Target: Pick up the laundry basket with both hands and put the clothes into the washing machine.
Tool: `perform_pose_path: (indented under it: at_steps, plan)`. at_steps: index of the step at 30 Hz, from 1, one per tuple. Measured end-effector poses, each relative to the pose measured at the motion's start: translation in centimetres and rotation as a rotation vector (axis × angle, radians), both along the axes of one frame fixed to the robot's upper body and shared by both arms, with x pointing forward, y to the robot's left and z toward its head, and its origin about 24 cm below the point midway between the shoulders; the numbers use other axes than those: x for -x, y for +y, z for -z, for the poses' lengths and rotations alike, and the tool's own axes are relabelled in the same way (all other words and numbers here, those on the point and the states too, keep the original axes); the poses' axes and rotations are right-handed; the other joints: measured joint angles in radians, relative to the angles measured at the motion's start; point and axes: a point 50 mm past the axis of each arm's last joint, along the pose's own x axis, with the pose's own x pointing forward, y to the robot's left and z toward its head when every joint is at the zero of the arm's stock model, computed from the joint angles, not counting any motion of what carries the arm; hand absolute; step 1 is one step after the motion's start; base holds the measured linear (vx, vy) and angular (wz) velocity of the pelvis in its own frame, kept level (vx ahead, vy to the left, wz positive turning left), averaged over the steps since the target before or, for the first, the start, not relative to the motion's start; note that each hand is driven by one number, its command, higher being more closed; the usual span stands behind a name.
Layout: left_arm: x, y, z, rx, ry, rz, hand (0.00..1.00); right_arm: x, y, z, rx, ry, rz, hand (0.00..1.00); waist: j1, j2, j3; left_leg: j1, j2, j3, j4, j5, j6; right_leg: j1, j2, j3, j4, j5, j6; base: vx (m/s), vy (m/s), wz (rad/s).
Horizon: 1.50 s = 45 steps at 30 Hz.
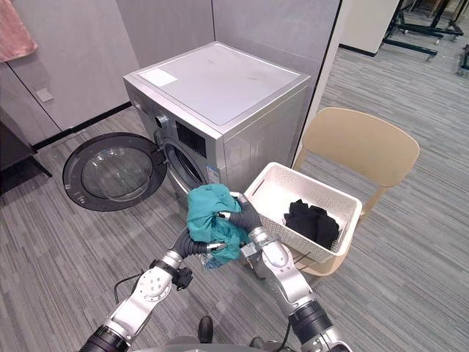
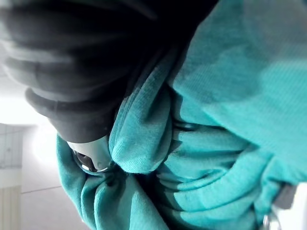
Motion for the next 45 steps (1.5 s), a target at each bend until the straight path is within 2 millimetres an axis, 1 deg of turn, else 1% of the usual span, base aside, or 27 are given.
perform_pose_path:
  at_steps: [2,10,13,15,17,18,19,20,22,23,25,26,28,31,33,34,35,36,37,38,39,40,41,42,43,44,45]
  plan:
    - [0.0,0.0,0.2,-0.003,0.004,-0.005,1.00,0.1,0.0,0.1,0.004,0.003,-0.005,0.00,0.000,-0.001,-0.018,-0.011,0.002,0.002,0.000,0.000,0.000,-0.010,0.003,0.003,0.000,0.004,-0.006,0.05,-0.030,-0.05]
    - [0.0,0.1,0.3,0.026,0.006,-0.059,1.00,-0.1,-0.4,0.0,0.003,0.000,0.017,0.00,0.000,-0.001,-0.018,-0.004,0.008,0.001,0.000,0.001,-0.001,-0.006,0.014,0.025,-0.001,0.005,-0.008,0.02,-0.015,-0.04]
    - [0.2,0.7,0.5,0.096,0.030,-0.148,1.00,0.3,-1.1,-0.3,-0.014,-0.017,0.063,0.00,0.001,-0.001,-0.018,0.007,0.009,0.000,0.000,0.000,-0.001,0.005,0.015,0.026,-0.003,0.004,-0.007,0.00,0.000,0.00]
    - [0.2,2.0,0.5,0.155,0.039,-0.251,1.00,0.7,-1.4,-0.8,-0.022,-0.045,0.097,0.00,0.001,-0.001,-0.018,0.010,0.009,-0.002,0.000,0.000,-0.001,0.013,0.017,0.025,-0.017,0.004,-0.006,0.00,0.000,0.00]
    - [0.2,3.6,0.5,0.215,0.048,-0.362,1.00,0.5,-2.8,-1.3,-0.027,-0.075,0.195,0.00,0.002,-0.002,-0.019,0.010,0.010,-0.003,0.000,0.000,-0.001,0.014,0.017,0.024,-0.020,-0.001,0.003,0.00,0.000,0.00]
    - [0.3,4.1,0.5,0.226,0.048,-0.389,1.00,0.4,-3.2,-1.4,-0.029,-0.079,0.223,0.00,0.001,-0.003,-0.020,0.010,0.010,-0.003,0.000,0.000,-0.001,0.015,0.017,0.024,-0.020,-0.001,0.003,0.00,0.000,0.00]
    - [0.6,4.9,0.5,0.251,0.047,-0.444,1.00,0.3,-4.3,-1.4,-0.035,-0.078,0.284,0.00,0.001,-0.005,-0.021,0.010,0.009,-0.004,0.000,0.000,-0.001,0.017,0.017,0.023,-0.023,-0.001,0.003,0.00,0.000,0.00]
    - [0.7,5.2,0.5,0.266,0.049,-0.467,1.00,0.3,-4.9,-1.4,-0.032,-0.078,0.319,0.00,0.002,-0.005,-0.021,0.010,0.009,-0.005,0.000,0.000,-0.001,0.019,0.017,0.021,-0.026,-0.001,0.004,0.02,0.002,0.06]
    - [1.0,6.7,0.7,0.315,0.054,-0.559,1.00,0.5,-7.1,-1.1,-0.007,-0.073,0.425,0.00,0.003,-0.010,-0.024,0.009,0.006,-0.011,0.000,0.000,-0.001,0.024,0.016,0.014,-0.034,0.000,0.006,0.04,0.003,0.10]
    - [1.2,7.0,0.7,0.327,0.054,-0.583,1.00,0.6,-7.6,-1.0,-0.002,-0.072,0.447,0.00,0.002,-0.011,-0.025,0.008,0.005,-0.013,0.000,0.000,-0.001,0.024,0.015,0.012,-0.034,0.000,0.006,0.05,0.002,0.08]
    - [1.5,7.9,0.6,0.368,0.053,-0.642,1.00,1.1,-9.5,-0.6,0.036,-0.070,0.541,0.00,0.003,-0.012,-0.025,0.004,0.002,-0.017,0.000,0.000,-0.001,0.025,0.014,0.007,-0.034,0.005,-0.001,0.05,0.002,0.08]
    - [1.5,8.2,0.6,0.375,0.051,-0.658,1.00,1.2,-10.0,-0.5,0.042,-0.066,0.562,0.00,0.002,-0.012,-0.025,0.003,0.001,-0.021,0.000,0.000,-0.001,0.025,0.013,0.003,-0.035,0.005,-0.001,0.04,0.001,0.13]
    - [1.8,9.0,0.7,0.403,0.052,-0.704,1.00,1.8,-11.5,0.0,0.095,-0.054,0.638,0.00,0.003,-0.012,-0.025,-0.002,-0.001,-0.028,0.000,0.000,-0.001,0.025,0.012,-0.002,-0.037,0.005,-0.001,0.03,0.000,0.09]
    - [2.9,10.3,1.4,0.417,0.074,-0.773,1.00,2.8,-12.9,1.2,0.181,-0.014,0.687,0.00,0.002,-0.013,-0.025,-0.006,-0.001,-0.032,0.000,0.000,-0.001,0.025,0.012,-0.005,-0.042,0.005,0.000,0.01,-0.002,0.03]
    - [3.8,11.2,2.1,0.408,0.106,-0.820,1.00,4.0,-14.1,3.4,0.291,0.070,0.701,0.00,0.002,-0.014,-0.024,-0.016,-0.003,-0.048,0.000,0.000,-0.001,0.024,0.013,-0.020,-0.044,0.004,0.001,-0.02,-0.011,0.21]
    - [4.1,11.5,2.6,0.401,0.125,-0.840,1.00,4.6,-14.5,4.5,0.331,0.118,0.703,0.00,0.004,-0.014,-0.021,-0.033,-0.004,-0.062,0.002,0.000,-0.001,0.021,0.012,-0.035,-0.043,-0.002,0.011,-0.05,-0.020,0.47]
    - [4.8,12.0,3.5,0.387,0.166,-0.870,1.00,5.3,-14.8,6.0,0.375,0.186,0.699,0.00,0.005,-0.017,-0.017,-0.056,-0.008,-0.087,0.019,0.000,-0.002,0.017,0.009,-0.062,-0.042,-0.005,0.014,-0.05,-0.016,0.53]
    - [5.0,12.2,3.9,0.382,0.184,-0.881,1.00,5.6,-15.0,6.7,0.402,0.216,0.697,0.00,0.005,-0.019,-0.013,-0.071,-0.011,-0.102,0.030,0.000,-0.002,0.014,0.006,-0.078,-0.040,-0.008,0.017,-0.05,-0.014,0.75]
    - [5.3,12.3,4.5,0.377,0.215,-0.893,1.00,6.2,-15.2,7.7,0.443,0.265,0.694,0.00,0.008,-0.023,-0.004,-0.105,-0.019,-0.123,0.050,0.000,-0.002,0.000,-0.002,-0.118,-0.030,-0.020,0.022,-0.05,-0.011,0.92]
    - [5.6,12.3,4.9,0.373,0.240,-0.891,1.00,6.7,-15.4,8.4,0.486,0.293,0.687,0.00,0.014,-0.025,0.006,-0.143,-0.027,-0.139,0.069,-0.004,0.003,-0.019,-0.014,-0.163,-0.018,-0.032,0.016,-0.06,-0.008,0.96]
    - [5.7,12.3,5.2,0.370,0.257,-0.891,1.00,7.0,-15.5,8.8,0.501,0.309,0.690,0.00,0.022,-0.026,0.010,-0.162,-0.028,-0.126,0.079,-0.014,0.019,-0.027,-0.022,-0.190,-0.012,-0.035,0.012,-0.03,0.027,1.11]
    - [5.9,12.2,5.8,0.367,0.289,-0.899,1.00,7.5,-15.5,9.6,0.535,0.344,0.689,0.00,0.028,-0.036,0.024,-0.187,-0.023,-0.042,0.110,-0.035,0.050,-0.031,-0.043,-0.236,-0.010,-0.037,0.007,0.03,0.062,1.25]
    - [6.2,12.2,6.5,0.362,0.324,-0.910,1.00,7.8,-15.5,10.3,0.554,0.372,0.681,0.00,0.029,-0.044,0.040,-0.208,-0.019,0.072,0.151,-0.050,0.069,-0.030,-0.069,-0.281,0.000,-0.044,0.012,0.05,0.060,1.25]
    - [6.4,12.2,6.8,0.358,0.342,-0.915,1.00,7.9,-15.4,10.6,0.573,0.386,0.675,0.00,0.030,-0.046,0.049,-0.209,-0.014,0.134,0.159,-0.053,0.066,-0.030,-0.081,-0.297,0.012,-0.053,0.018,0.14,0.086,1.09]
    - [7.2,12.2,7.5,0.347,0.381,-0.931,1.00,8.0,-15.2,11.4,0.595,0.420,0.660,0.00,0.035,-0.043,0.051,-0.195,-0.003,0.230,0.164,-0.054,0.067,-0.032,-0.098,-0.324,0.036,-0.069,0.031,0.16,0.079,0.71]
    - [7.6,12.3,7.8,0.342,0.398,-0.938,1.00,8.0,-15.0,11.8,0.606,0.432,0.646,0.00,0.034,-0.040,0.054,-0.180,0.000,0.250,0.151,-0.058,0.061,-0.032,-0.107,-0.337,0.052,-0.078,0.039,0.25,0.110,0.70]
    - [8.0,12.4,8.3,0.332,0.426,-0.951,1.00,8.0,-14.4,12.4,0.618,0.459,0.625,0.00,0.040,-0.043,0.059,-0.171,-0.015,0.237,0.140,-0.051,0.055,-0.032,-0.122,-0.340,0.069,-0.079,0.043,0.20,0.097,0.38]
